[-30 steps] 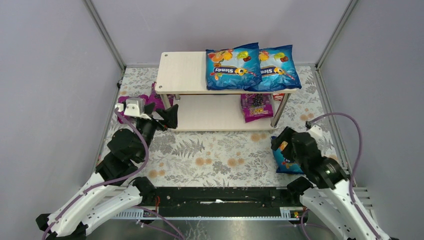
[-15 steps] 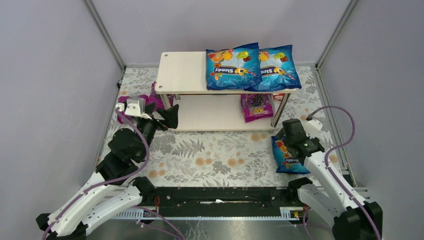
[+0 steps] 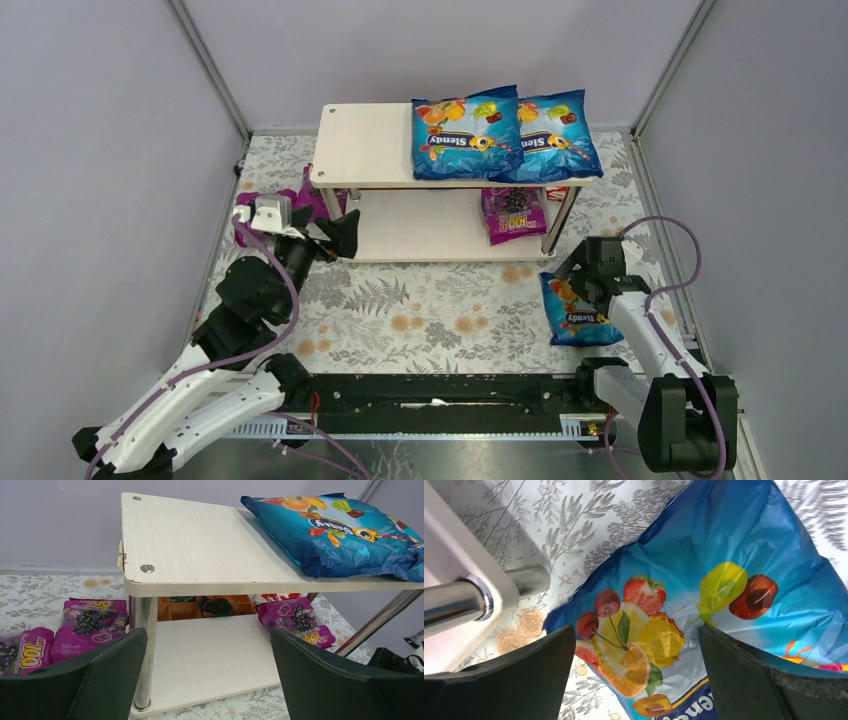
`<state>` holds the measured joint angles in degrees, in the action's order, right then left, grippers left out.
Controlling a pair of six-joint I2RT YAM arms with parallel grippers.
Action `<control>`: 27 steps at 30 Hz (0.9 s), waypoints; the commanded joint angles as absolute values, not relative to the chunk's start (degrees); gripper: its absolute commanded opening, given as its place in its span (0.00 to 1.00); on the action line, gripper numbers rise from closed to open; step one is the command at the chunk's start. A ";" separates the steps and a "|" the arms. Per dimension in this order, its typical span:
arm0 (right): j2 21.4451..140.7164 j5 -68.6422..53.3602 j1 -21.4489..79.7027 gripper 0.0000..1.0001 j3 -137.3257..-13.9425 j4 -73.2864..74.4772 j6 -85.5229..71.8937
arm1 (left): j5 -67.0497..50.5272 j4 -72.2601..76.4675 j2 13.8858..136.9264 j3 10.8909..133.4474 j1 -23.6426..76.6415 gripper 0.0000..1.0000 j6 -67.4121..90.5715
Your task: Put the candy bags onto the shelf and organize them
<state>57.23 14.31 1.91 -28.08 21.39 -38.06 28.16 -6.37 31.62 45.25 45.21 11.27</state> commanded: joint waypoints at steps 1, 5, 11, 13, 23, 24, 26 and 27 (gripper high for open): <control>59.21 -5.77 2.11 1.00 -26.65 18.02 -37.97 | 26.55 -4.57 32.16 46.03 44.73 0.99 11.86; 52.87 -12.35 5.03 1.00 -22.24 15.72 -43.19 | 26.26 -4.64 32.59 46.06 44.51 0.98 12.32; 46.95 -13.51 16.99 1.00 -15.65 7.59 -57.12 | 24.89 -4.64 33.96 46.23 44.26 0.98 13.69; 47.04 -12.60 21.30 1.00 -13.58 2.37 -63.47 | 24.52 -4.79 34.57 46.30 44.25 0.98 14.34; 68.23 -10.10 46.42 1.00 -24.91 -17.38 -66.23 | 20.13 -10.77 35.82 47.67 44.29 0.99 24.36; 70.21 -11.80 47.48 1.00 -27.14 -17.03 -63.70 | 19.01 -11.75 35.32 47.08 44.28 0.99 26.34; 71.53 -13.03 48.14 1.00 -30.30 -13.69 -57.82 | 17.32 -13.70 34.11 45.54 44.28 0.99 30.29; 70.86 -11.96 48.10 1.00 -31.13 -11.06 -54.26 | 16.48 -14.72 33.65 44.70 44.27 0.99 32.01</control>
<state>70.52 -9.93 46.65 -25.89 -13.52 -64.05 21.47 -11.55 35.88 45.34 44.53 22.96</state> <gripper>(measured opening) 0.995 0.986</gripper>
